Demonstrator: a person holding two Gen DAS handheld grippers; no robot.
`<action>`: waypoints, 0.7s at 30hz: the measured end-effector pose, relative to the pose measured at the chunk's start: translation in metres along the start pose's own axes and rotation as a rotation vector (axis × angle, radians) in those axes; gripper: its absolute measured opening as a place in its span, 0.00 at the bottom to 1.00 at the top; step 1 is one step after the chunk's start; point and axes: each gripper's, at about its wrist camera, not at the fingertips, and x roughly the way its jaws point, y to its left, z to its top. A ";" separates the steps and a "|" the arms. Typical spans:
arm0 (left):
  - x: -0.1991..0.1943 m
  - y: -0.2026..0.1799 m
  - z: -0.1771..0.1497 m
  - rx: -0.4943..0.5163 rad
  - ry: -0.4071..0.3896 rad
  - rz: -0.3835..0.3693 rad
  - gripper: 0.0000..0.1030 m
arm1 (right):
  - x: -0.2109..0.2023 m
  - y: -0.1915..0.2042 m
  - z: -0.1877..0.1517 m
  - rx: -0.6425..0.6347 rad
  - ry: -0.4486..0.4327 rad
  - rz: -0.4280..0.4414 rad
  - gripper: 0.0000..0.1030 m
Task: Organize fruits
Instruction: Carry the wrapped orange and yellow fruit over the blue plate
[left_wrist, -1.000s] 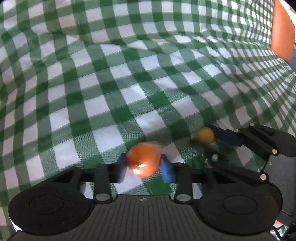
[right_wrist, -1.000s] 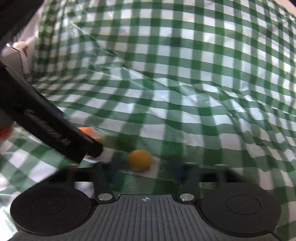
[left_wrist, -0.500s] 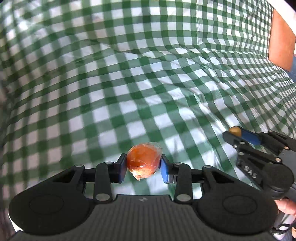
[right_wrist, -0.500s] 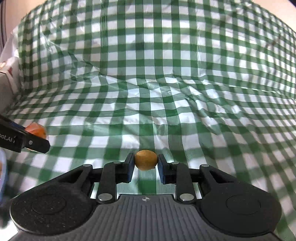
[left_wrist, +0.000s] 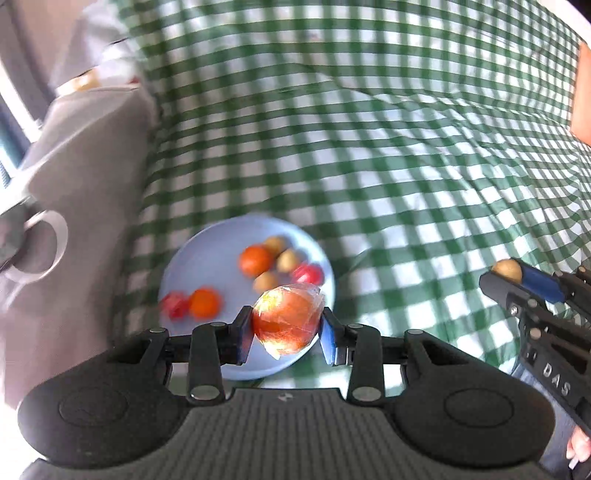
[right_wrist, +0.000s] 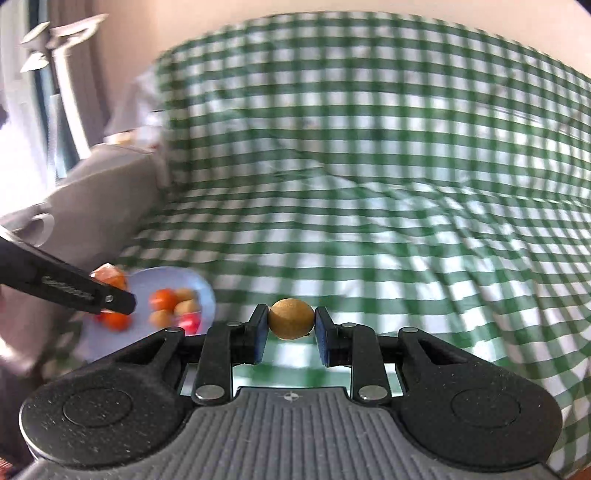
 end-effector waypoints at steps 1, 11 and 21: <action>-0.006 0.007 -0.007 -0.013 -0.001 0.004 0.40 | -0.005 0.010 0.000 -0.010 0.003 0.017 0.27; -0.021 0.058 -0.044 -0.110 0.012 0.027 0.40 | -0.031 0.094 -0.017 -0.135 0.050 0.121 0.27; 0.027 0.074 -0.033 -0.135 0.067 0.051 0.40 | 0.017 0.113 -0.010 -0.187 0.105 0.128 0.27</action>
